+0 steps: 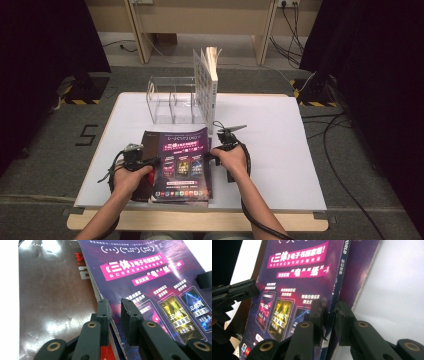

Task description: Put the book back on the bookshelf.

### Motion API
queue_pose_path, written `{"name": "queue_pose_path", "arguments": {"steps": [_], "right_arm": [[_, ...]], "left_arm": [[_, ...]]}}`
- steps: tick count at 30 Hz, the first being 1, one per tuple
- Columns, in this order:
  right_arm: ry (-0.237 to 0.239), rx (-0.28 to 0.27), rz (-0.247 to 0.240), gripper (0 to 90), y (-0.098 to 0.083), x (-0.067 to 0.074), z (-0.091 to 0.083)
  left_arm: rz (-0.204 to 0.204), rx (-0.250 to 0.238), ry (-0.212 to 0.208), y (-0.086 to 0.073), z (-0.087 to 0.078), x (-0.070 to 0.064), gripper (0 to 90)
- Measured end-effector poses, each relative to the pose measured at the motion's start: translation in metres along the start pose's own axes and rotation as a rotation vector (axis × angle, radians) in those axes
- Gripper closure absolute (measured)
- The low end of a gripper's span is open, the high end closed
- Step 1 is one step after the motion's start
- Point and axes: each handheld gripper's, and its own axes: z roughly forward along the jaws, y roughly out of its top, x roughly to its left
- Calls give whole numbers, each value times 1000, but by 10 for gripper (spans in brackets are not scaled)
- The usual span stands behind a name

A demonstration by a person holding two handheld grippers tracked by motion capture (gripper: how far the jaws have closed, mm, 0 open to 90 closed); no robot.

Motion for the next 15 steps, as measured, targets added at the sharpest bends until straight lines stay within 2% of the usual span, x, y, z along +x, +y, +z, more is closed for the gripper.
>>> {"name": "queue_pose_path", "arguments": {"steps": [2,7,10,15], "right_arm": [[-7,-2,-28,787,1,3,-1],[-1,2,-45,794,2,4,-2],[26,-13,-20,824,1,3,-3],[35,-47,-12,839,-3,6,-5]], "left_arm": [[-2,0,-1,0,0,0,766],[0,-1,3,0,0,0,766],[0,-1,-2,-1,0,1,765],[2,-3,-7,-1,-1,2,760]]}}
